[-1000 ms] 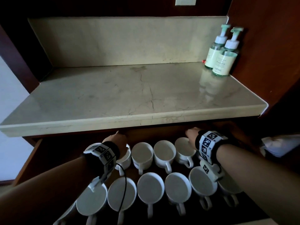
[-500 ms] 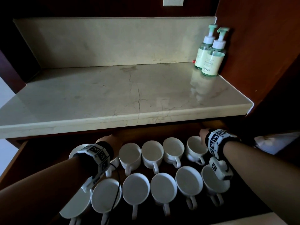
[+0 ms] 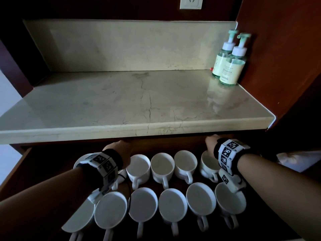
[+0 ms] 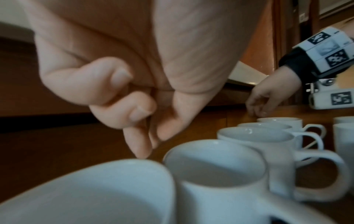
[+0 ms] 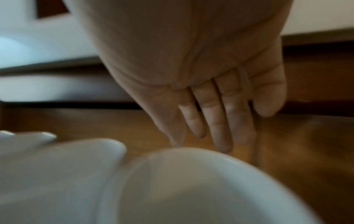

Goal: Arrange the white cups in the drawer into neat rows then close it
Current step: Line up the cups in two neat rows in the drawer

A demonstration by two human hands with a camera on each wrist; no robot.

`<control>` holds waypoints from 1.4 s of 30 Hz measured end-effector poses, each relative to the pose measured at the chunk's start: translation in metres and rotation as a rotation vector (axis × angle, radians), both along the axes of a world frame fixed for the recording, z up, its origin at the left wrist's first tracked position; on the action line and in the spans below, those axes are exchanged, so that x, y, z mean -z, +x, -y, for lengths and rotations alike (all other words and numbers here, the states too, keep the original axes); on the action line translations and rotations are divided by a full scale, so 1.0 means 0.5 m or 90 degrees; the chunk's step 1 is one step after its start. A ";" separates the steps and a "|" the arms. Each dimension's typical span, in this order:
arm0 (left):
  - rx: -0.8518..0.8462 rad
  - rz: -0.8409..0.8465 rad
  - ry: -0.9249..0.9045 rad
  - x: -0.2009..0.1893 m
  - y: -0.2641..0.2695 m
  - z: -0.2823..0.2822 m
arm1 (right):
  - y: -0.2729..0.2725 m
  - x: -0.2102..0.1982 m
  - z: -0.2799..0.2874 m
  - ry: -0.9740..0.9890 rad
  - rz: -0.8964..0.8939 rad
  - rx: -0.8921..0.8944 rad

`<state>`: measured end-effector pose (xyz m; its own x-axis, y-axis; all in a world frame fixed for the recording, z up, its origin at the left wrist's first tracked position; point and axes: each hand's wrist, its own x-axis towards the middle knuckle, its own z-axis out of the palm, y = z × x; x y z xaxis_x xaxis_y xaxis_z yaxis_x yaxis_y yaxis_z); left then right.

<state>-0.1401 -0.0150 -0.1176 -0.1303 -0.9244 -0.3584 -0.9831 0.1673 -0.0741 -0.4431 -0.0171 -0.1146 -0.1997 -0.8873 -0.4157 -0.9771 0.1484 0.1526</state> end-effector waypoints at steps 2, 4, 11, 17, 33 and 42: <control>0.019 -0.006 -0.013 -0.009 -0.024 -0.009 | 0.028 0.013 0.011 0.022 -0.004 -0.061; 0.044 -0.028 -0.031 -0.013 -0.051 -0.017 | 0.060 0.024 0.016 0.040 0.014 -0.116; 0.038 -0.112 -0.005 0.011 -0.107 -0.015 | 0.117 0.029 0.015 0.095 -0.036 -0.116; 0.032 -0.078 0.050 0.037 -0.129 0.002 | 0.110 0.049 0.020 0.085 -0.067 -0.135; 0.073 -0.095 0.019 0.015 -0.119 0.014 | 0.085 0.033 0.016 0.050 0.031 -0.130; 0.094 -0.009 0.010 -0.063 0.079 -0.019 | 0.054 -0.011 -0.015 -0.037 0.047 -0.184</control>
<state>-0.1006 -0.0057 -0.0860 -0.2686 -0.8894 -0.3699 -0.9489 0.3105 -0.0574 -0.4159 -0.0098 -0.1090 0.0938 -0.9257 -0.3666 -0.9882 -0.1314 0.0790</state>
